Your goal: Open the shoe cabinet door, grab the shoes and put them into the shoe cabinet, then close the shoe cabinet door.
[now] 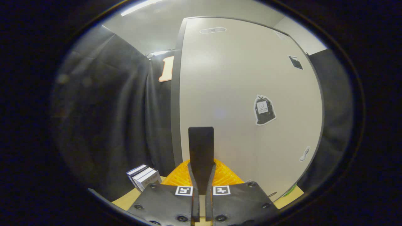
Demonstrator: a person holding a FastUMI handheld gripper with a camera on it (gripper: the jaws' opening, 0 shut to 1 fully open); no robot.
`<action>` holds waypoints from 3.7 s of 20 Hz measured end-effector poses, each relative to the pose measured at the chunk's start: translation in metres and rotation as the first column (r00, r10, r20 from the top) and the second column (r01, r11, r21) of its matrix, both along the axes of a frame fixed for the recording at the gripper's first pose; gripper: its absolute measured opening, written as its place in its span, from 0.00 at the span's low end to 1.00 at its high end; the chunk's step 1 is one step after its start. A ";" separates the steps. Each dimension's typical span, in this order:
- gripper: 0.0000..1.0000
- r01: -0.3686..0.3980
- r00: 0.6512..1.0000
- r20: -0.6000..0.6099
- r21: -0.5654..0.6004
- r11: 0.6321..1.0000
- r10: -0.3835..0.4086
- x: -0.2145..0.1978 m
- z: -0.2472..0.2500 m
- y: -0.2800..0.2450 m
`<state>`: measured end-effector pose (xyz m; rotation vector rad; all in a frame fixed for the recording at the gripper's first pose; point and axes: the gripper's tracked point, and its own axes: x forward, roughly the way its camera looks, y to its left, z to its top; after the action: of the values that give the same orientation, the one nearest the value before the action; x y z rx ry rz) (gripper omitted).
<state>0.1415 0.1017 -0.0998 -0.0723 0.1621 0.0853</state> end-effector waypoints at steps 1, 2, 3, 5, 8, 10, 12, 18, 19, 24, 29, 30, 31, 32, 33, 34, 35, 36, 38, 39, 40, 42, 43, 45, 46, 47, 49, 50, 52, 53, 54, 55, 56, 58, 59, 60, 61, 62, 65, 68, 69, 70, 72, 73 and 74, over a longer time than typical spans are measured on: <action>0.09 -0.002 1.000 -0.001 0.003 1.000 0.002 -0.003 0.001 0.000; 0.09 -0.005 1.000 0.004 0.004 1.000 0.005 -0.007 0.003 0.000; 0.09 -0.007 1.000 0.010 0.001 1.000 0.007 -0.012 0.005 0.000; 0.09 -0.003 1.000 0.023 -0.001 1.000 0.003 -0.016 0.007 -0.002; 0.09 0.010 0.999 0.031 0.006 1.000 -0.010 -0.019 0.008 -0.007; 0.09 0.022 0.999 0.044 -0.003 1.000 -0.022 -0.027 0.011 -0.012; 0.09 0.034 0.998 0.047 -0.003 0.999 -0.034 -0.033 0.013 -0.015; 0.09 0.074 0.996 0.061 -0.032 0.997 -0.072 -0.043 0.017 -0.031; 0.09 0.082 0.995 0.060 -0.039 0.996 -0.080 -0.044 0.018 -0.034; 0.08 0.147 0.987 0.069 -0.052 0.988 -0.143 -0.054 0.021 -0.049; 0.08 0.232 0.970 0.096 -0.073 0.970 -0.225 -0.060 0.024 -0.064; 0.08 0.244 0.966 0.104 -0.080 0.966 -0.235 -0.059 0.025 -0.067; 0.08 0.261 0.962 0.107 -0.081 0.962 -0.252 -0.060 0.024 -0.074; 0.08 0.284 0.955 0.107 -0.075 0.956 -0.276 -0.061 0.026 -0.081; 0.08 0.313 0.946 0.107 -0.066 0.948 -0.305 -0.067 0.026 -0.085; 0.08 0.343 0.935 0.114 -0.056 0.938 -0.335 -0.072 0.028 -0.091; 0.08 0.373 0.923 0.117 -0.050 0.926 -0.366 -0.074 0.028 -0.097; 0.08 0.403 0.911 0.120 -0.046 0.914 -0.395 -0.076 0.030 -0.105; 0.08 0.455 0.883 0.137 -0.020 0.890 -0.448 -0.081 0.035 -0.120; 0.07 0.468 0.877 0.132 -0.025 0.883 -0.461 -0.079 0.033 -0.124; 0.06 0.466 0.877 0.140 -0.020 0.885 -0.459 -0.086 0.036 -0.126; 0.03 0.447 0.888 0.141 -0.036 0.894 -0.438 -0.079 0.037 -0.126; 0.04 0.432 0.897 0.126 -0.043 0.901 -0.424 -0.079 0.034 -0.129; 0.05 0.419 0.904 0.117 -0.045 0.907 -0.411 -0.083 0.035 -0.132; 0.06 0.408 0.909 0.111 -0.042 0.912 -0.402 -0.083 0.035 -0.131; 0.08 0.407 0.910 0.107 -0.039 0.913 -0.401 -0.081 0.035 -0.133; 0.11 0.436 0.896 0.112 -0.042 0.899 -0.429 -0.087 0.035 -0.138; 0.12 0.460 0.884 0.116 -0.035 0.887 -0.453 -0.092 0.036 -0.141; 0.14 0.516 0.847 0.158 -0.006 0.857 -0.508 -0.098 0.049 -0.151; 0.12 0.535 0.831 0.176 0.006 0.845 -0.527 -0.102 0.052 -0.154; 0.10 0.553 0.817 0.187 0.008 0.833 -0.545 -0.105 0.054 -0.158; 0.08 0.569 0.806 0.192 0.007 0.822 -0.559 -0.109 0.055 -0.161; 0.07 0.580 0.798 0.197 0.005 0.814 -0.570 -0.113 0.057 -0.162; 0.07 0.587 0.792 0.201 0.012 0.810 -0.577 -0.116 0.059 -0.161; 0.07 0.584 0.793 0.201 0.016 0.811 -0.575 -0.117 0.060 -0.161; 0.07 0.578 0.797 0.199 0.020 0.816 -0.570 -0.117 0.060 -0.158; 0.07 0.570 0.803 0.196 0.022 0.822 -0.562 -0.117 0.059 -0.155; 0.07 0.557 0.812 0.195 0.022 0.830 -0.550 -0.115 0.058 -0.151; 0.07 0.501 0.851 0.178 0.013 0.866 -0.495 -0.105 0.051 -0.136; 0.07 0.431 0.892 0.147 0.001 0.902 -0.427 -0.095 0.038 -0.122; 0.07 0.408 0.906 0.126 0.001 0.913 -0.405 -0.091 0.029 -0.116; 0.07 0.383 0.919 0.096 0.003 0.924 -0.381 -0.087 0.018 -0.110; 0.07 0.340 0.940 0.005 0.019 0.940 -0.340 -0.088 -0.009 -0.096; 0.07 0.327 0.944 -0.046 0.026 0.945 -0.326 -0.091 -0.023 -0.090; 0.07 0.316 0.945 -0.095 0.028 0.948 -0.312 -0.094 -0.037 -0.087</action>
<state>0.0478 0.0151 -0.1371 0.0008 0.2596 -0.2274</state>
